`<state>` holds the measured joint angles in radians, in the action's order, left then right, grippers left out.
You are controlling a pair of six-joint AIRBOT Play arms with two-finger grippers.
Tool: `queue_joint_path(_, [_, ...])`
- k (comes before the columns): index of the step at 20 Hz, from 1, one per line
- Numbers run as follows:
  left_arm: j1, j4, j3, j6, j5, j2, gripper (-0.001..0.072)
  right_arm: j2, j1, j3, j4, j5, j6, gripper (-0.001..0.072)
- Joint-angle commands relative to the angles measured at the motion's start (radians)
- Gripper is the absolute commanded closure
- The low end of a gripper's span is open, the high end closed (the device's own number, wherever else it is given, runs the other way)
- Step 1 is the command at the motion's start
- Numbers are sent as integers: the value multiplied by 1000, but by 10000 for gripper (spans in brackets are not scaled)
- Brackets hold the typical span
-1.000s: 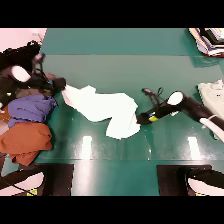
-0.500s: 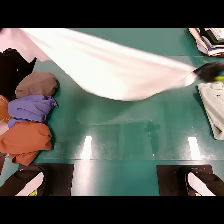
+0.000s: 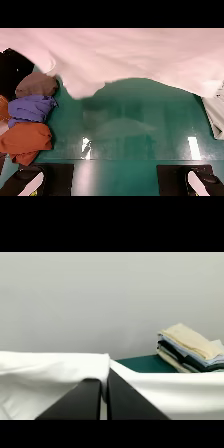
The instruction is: Fold the shirts.
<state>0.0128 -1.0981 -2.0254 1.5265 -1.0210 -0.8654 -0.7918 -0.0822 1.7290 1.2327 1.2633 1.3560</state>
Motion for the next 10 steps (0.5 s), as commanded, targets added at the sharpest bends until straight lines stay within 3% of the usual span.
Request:
queue_joint_path(1, [0, 31, -46, -68, 13, -7, 681, -59, -5, 123, -8, 191, 51, 696])
queue_joint_path(5, [0, -55, 117, -67, -91, -130, 681, -219, -2, 61, -8, 406, 146, 696])
queue_joint_path(10, [0, -19, 338, -68, -178, -457, 680, -433, 62, -235, 0, 334, 143, 696])
